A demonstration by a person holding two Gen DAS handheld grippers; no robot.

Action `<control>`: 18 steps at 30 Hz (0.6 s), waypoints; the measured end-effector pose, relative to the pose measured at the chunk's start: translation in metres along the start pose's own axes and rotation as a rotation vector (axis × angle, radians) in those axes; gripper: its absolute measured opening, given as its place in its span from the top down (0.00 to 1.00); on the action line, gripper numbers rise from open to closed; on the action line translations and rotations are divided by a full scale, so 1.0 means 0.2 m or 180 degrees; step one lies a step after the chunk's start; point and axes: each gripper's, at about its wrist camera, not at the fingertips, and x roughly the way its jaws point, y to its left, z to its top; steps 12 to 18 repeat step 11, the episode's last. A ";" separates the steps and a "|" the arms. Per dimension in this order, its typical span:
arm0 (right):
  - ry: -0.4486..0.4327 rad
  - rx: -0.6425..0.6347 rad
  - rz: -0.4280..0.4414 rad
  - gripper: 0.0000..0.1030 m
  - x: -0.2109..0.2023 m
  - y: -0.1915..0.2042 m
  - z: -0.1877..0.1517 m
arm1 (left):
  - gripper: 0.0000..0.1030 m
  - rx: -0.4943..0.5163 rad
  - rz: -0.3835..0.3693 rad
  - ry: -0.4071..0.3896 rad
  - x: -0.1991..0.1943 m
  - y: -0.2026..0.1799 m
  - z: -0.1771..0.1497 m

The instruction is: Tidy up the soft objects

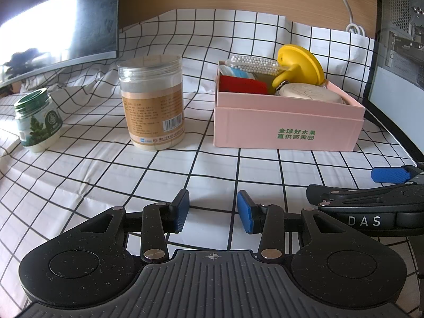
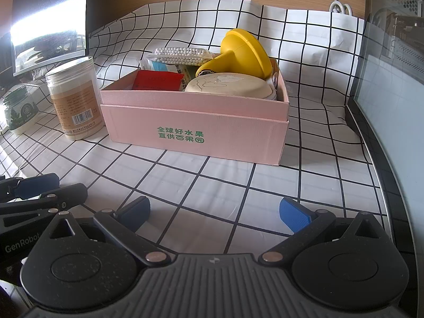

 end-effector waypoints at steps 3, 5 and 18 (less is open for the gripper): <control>0.0000 0.0000 0.0000 0.00 0.00 0.00 0.00 | 0.57 0.0001 0.0001 0.0000 0.00 0.00 0.00; 0.0000 0.0000 0.0000 0.00 0.00 0.00 0.00 | 0.57 0.0001 0.0000 0.0000 0.00 0.00 0.00; 0.0000 -0.0001 0.0001 0.00 0.00 0.00 0.00 | 0.57 0.0002 -0.0002 0.0000 0.00 -0.01 0.00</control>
